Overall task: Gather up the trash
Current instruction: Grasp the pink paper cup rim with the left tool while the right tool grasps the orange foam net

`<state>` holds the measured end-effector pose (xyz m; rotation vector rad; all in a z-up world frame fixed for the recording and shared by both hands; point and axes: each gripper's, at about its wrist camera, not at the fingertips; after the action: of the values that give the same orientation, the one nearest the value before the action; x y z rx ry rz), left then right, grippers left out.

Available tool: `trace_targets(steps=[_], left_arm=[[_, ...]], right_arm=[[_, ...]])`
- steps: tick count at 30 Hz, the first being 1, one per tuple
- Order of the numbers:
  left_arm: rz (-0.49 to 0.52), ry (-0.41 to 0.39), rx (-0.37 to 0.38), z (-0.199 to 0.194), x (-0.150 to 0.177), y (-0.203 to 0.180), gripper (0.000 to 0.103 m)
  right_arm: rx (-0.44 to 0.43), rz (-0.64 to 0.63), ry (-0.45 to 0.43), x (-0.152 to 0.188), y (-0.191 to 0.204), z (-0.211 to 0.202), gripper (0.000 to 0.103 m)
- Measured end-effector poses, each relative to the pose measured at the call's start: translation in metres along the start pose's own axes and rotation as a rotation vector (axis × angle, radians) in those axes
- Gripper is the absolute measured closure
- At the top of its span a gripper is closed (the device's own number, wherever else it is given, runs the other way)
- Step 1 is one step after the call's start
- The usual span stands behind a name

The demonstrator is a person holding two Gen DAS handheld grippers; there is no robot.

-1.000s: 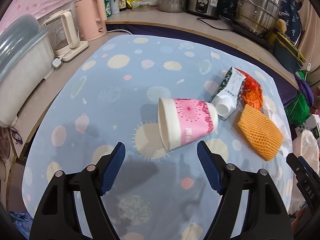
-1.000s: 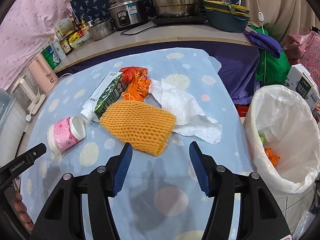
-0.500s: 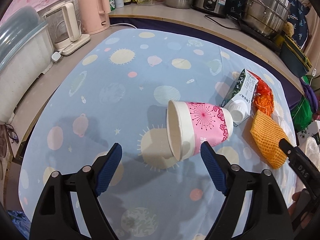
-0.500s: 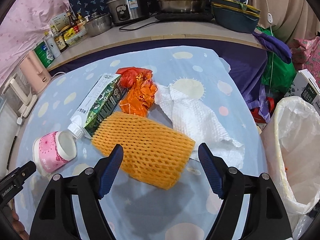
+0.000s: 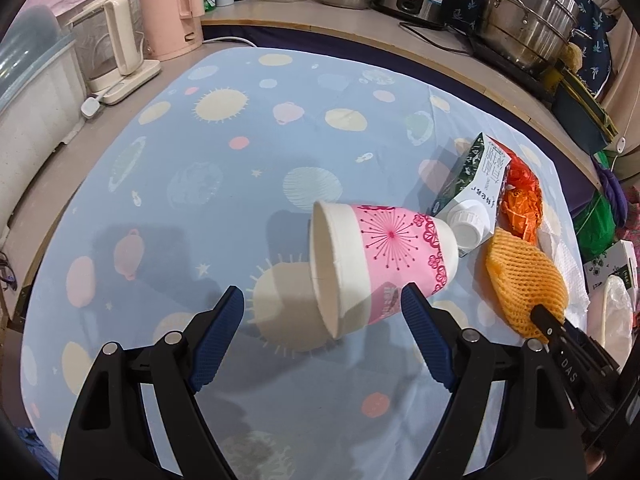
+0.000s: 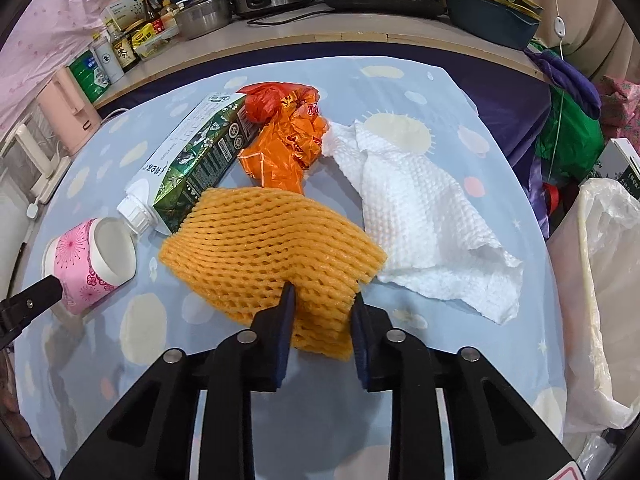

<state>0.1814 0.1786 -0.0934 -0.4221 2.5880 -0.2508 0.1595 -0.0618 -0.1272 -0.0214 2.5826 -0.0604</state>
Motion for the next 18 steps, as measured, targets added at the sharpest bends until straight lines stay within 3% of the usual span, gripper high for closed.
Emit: trace_targets(steps=[6, 9, 14, 16, 18], left_arm=[[-0.001, 0.023, 0.021, 0.008, 0.000, -0.007, 0.035], [-0.004, 0.040, 0.037, 0.010, 0.000, -0.008, 0.045], [0.011, 0.081, 0.068, 0.010, 0.006, -0.014, 0.082], [0.029, 0.084, 0.073, 0.008, 0.011, -0.017, 0.093], [0.045, 0.077, 0.080, 0.004, 0.016, -0.020, 0.096]], right_arm=[[-0.027, 0.011, -0.014, 0.008, -0.001, -0.012, 0.089], [-0.036, 0.016, -0.022, 0.011, -0.001, -0.019, 0.089], [-0.048, 0.021, -0.037, 0.018, -0.003, -0.032, 0.090], [-0.052, 0.025, -0.045, 0.021, -0.004, -0.038, 0.090], [-0.051, 0.027, -0.053, 0.024, -0.006, -0.043, 0.090]])
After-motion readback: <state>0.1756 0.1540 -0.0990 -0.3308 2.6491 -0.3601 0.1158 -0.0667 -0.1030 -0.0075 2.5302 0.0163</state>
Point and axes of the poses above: each gripper's, at about its wrist camera, not at the fingertips, and z roughly the way its jaws point, y to its left, x to its underside, and after that the axes turned 15 degrees about -z, right-handed
